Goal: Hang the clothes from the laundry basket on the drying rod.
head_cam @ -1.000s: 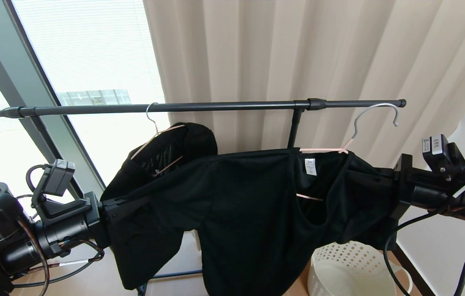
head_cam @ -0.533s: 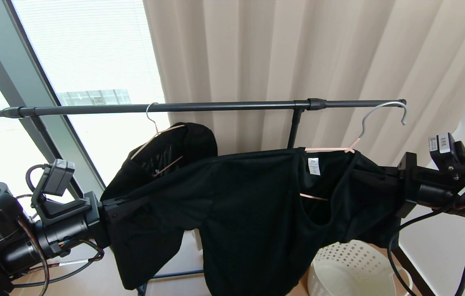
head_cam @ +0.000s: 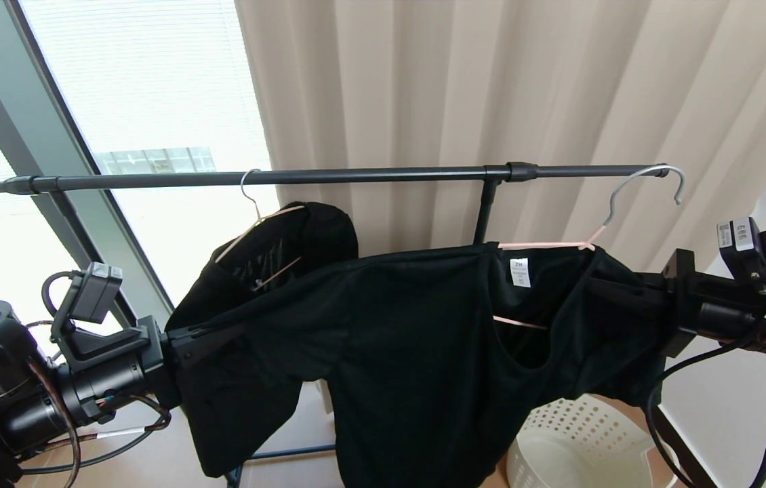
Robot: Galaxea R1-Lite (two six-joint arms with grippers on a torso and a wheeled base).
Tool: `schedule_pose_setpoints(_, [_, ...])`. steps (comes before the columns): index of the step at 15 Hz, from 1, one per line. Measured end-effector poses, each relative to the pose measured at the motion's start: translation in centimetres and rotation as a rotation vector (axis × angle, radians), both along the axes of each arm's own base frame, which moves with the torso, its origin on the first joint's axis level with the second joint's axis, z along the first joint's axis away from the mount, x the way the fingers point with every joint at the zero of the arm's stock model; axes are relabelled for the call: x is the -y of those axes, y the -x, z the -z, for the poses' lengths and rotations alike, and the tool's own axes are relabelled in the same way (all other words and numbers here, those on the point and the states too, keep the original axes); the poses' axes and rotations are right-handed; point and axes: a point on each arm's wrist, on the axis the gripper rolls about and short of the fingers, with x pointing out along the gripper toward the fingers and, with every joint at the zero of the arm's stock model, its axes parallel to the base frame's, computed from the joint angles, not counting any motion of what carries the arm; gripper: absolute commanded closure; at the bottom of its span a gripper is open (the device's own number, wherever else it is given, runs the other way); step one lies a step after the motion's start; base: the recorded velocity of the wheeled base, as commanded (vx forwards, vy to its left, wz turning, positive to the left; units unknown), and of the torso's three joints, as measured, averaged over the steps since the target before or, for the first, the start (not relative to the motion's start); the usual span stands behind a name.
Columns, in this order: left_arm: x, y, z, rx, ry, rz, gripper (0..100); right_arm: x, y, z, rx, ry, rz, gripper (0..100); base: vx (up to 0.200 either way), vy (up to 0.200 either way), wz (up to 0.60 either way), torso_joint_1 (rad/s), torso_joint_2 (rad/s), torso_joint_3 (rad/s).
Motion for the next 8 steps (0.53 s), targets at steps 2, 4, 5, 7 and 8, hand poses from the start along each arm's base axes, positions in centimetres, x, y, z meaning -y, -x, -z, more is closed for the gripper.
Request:
schedule_pose_setpoints(2, [0.05, 0.02, 0.03, -0.001, 0.0, 0.002, 100, 0.23, -0.04, 0.0, -0.004, -0.004, -0.004, 100, 0.0, 0.0, 0.0, 0.0, 0.0, 0.0])
schedule_pose_setpoints(4, [0.11, 0.06, 0.08, -0.004, -0.001, 0.005, 100, 0.29, -0.07, 0.0, -0.005, -0.005, -0.002, 100, 0.0, 0.0, 0.0, 0.0, 0.0, 0.0])
schedule_pose_setpoints(5, [0.12, 0.08, 0.14, -0.006, -0.001, 0.007, 100, 0.3, -0.08, 0.02, -0.005, -0.004, -0.002, 100, 0.0, 0.0, 0.0, 0.0, 0.0, 0.0])
schedule_pose_setpoints(7, [0.21, 0.11, 0.2, -0.009, -0.002, 0.011, 0, 0.29, -0.07, 0.06, -0.006, -0.004, -0.002, 100, 0.0, 0.0, 0.0, 0.0, 0.0, 0.0])
schedule_pose_setpoints(8, [0.21, 0.11, 0.21, -0.009, -0.002, 0.011, 0, 0.29, -0.06, 0.07, -0.007, -0.004, -0.002, 100, 0.0, 0.0, 0.0, 0.0, 0.0, 0.0])
